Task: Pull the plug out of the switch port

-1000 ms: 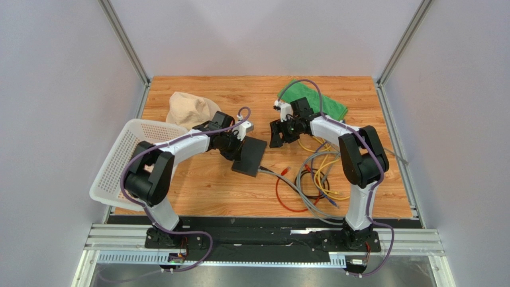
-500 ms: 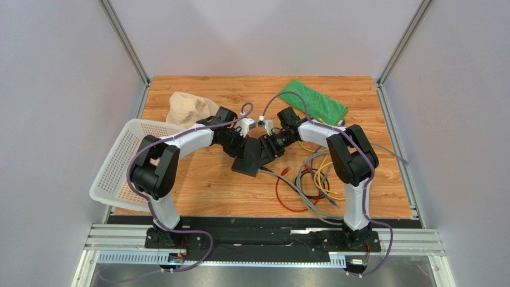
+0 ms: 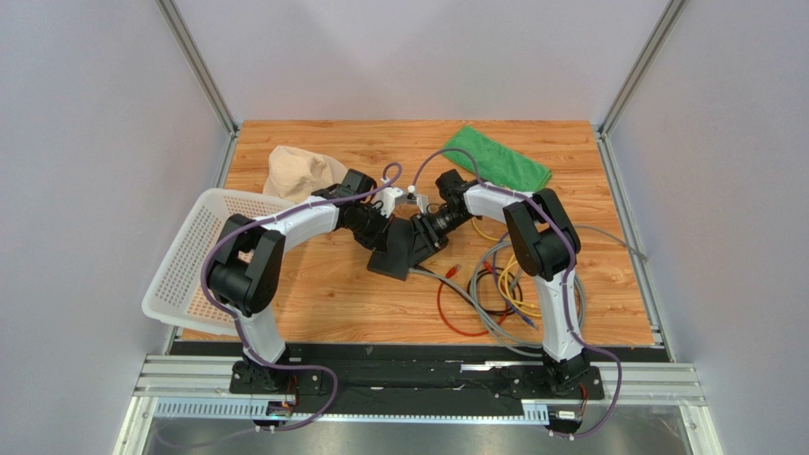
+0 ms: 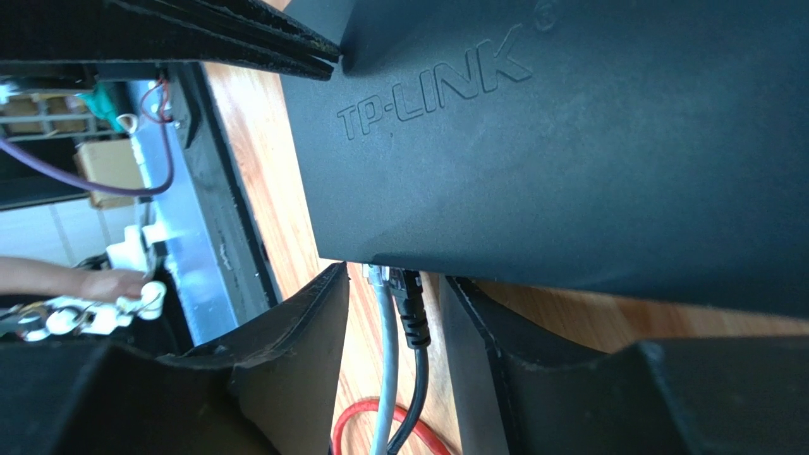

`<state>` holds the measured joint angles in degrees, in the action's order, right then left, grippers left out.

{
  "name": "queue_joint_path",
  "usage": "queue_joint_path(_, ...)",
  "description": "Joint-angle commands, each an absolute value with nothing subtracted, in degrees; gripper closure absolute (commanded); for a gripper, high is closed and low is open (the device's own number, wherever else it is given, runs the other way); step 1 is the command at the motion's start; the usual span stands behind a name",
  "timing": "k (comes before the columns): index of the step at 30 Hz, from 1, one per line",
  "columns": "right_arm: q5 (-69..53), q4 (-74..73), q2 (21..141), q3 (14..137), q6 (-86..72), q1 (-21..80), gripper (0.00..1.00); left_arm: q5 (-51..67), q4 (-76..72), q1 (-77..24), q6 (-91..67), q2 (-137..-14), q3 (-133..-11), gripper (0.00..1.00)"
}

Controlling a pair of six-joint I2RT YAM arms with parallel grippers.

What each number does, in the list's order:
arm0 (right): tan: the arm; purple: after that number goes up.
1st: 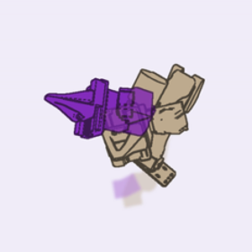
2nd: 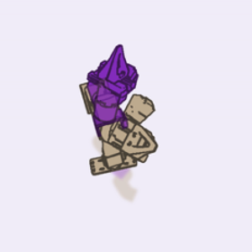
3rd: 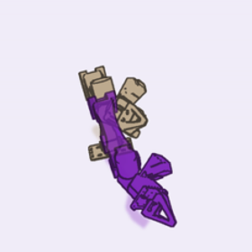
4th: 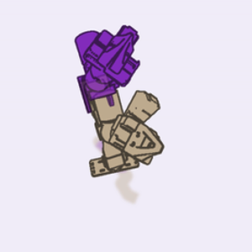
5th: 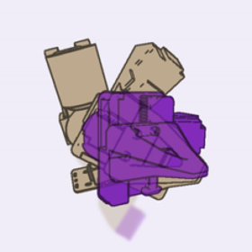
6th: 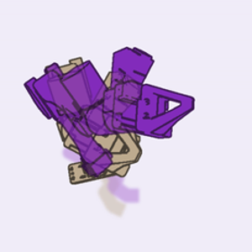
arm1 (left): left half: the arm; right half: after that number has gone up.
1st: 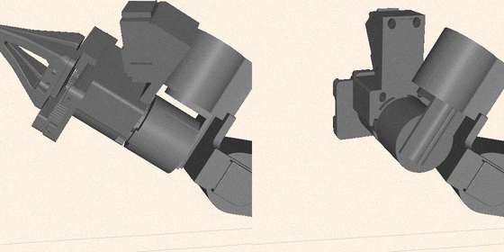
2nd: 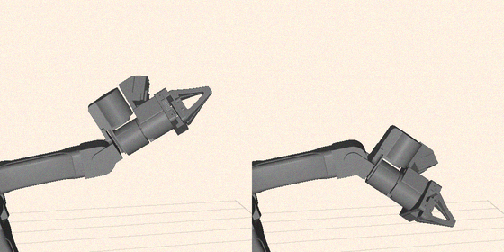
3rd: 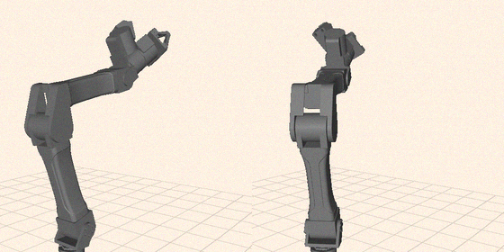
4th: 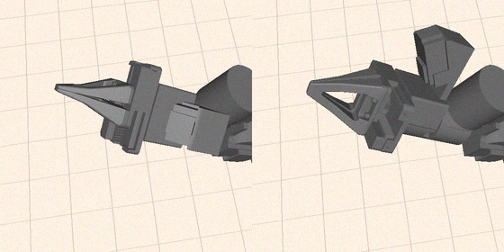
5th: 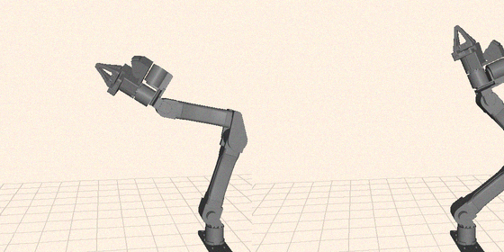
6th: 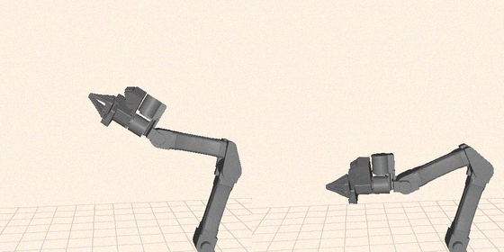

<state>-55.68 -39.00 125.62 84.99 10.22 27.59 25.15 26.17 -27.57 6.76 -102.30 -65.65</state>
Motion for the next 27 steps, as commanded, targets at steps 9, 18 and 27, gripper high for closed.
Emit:
queue_joint_path(9, -56.43, -45.0, 130.87, 88.33, 15.21, 26.9, 0.59, 23.03, 29.18, -28.04, 8.7, -103.71, -65.39, 1.0)
queue_joint_path(18, -54.59, -44.21, 131.39, 88.59, 13.62, 26.89, 0.62, 22.94, 29.27, -28.21, 8.79, -103.8, -65.48, 1.0)
queue_joint_path(27, -51.42, -42.37, 131.49, 88.16, 10.81, 26.89, 0.66, 22.76, 29.18, -28.56, 8.97, -103.62, -65.39, 1.0)
